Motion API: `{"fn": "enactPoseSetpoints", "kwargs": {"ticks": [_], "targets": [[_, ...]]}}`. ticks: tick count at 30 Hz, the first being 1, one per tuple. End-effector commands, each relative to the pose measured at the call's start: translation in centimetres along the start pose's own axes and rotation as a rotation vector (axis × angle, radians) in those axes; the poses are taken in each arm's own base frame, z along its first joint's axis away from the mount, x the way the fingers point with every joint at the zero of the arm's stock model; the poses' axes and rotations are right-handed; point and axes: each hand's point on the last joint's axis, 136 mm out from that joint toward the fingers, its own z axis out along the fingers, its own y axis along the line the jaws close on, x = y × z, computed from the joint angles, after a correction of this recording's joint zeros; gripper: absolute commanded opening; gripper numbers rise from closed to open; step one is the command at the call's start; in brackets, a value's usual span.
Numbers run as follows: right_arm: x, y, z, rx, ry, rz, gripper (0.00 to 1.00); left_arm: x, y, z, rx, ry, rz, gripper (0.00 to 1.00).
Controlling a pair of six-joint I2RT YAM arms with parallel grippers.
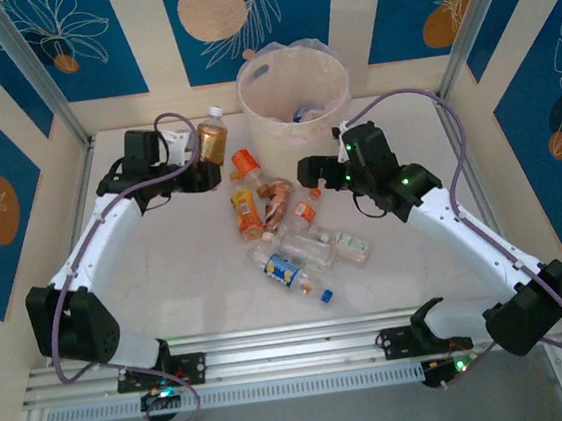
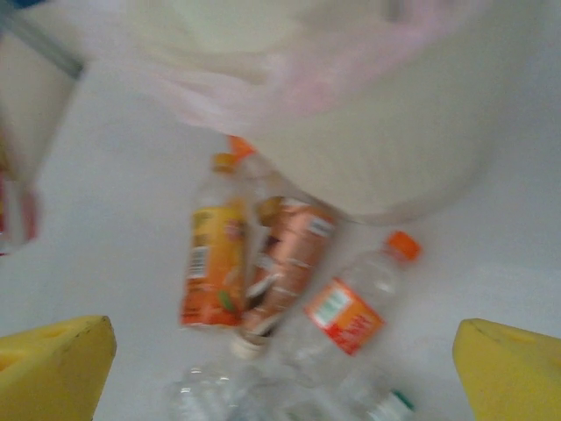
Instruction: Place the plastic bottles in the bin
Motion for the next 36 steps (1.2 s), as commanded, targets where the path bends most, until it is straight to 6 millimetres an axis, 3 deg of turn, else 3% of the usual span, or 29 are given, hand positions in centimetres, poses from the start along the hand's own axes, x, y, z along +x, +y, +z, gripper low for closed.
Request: {"fn": "enactPoseSetpoints", "kwargs": {"ticks": [1, 5, 8, 17, 23, 29, 32, 36], "targets": [[-2.7, 6.4, -1.8, -0.316, -0.063, -0.071, 0.99, -1.2, -6.3, 0.3, 0.266, -0.051, 0.008, 0.62], [-3.8, 10.2, -2.9, -0.505, -0.074, -0.141, 0.99, -0.9, -10.9, 0.8, 0.408, -0.029, 0.080, 0.62], [-4.7, 11.0, -2.9, -0.532, -0.091, -0.155, 0.99, -1.0, -13.2, 1.2, 0.471, -0.022, 0.127, 0.62], [-6.0, 10.9, -1.9, -0.500, -0.107, -0.144, 0.99, -1.1, -17.1, 1.7, 0.572, 0.000, 0.211, 0.62], [-6.7, 10.1, -0.8, -0.445, -0.127, -0.134, 0.99, -0.5, -18.4, 1.1, 0.614, 0.005, 0.271, 0.62], [-7.0, 11.2, -0.6, -0.502, -0.127, -0.144, 1.00, 0.0, -19.3, 0.5, 0.641, 0.006, 0.315, 0.63], [-7.0, 11.3, -0.4, -0.508, -0.126, -0.146, 0.88, -0.2, -19.3, 0.5, 0.634, 0.002, 0.313, 0.64], [-7.2, 11.0, -0.4, -0.487, -0.133, -0.146, 0.66, -0.5, -19.1, 0.8, 0.616, -0.004, 0.302, 0.65]]}}
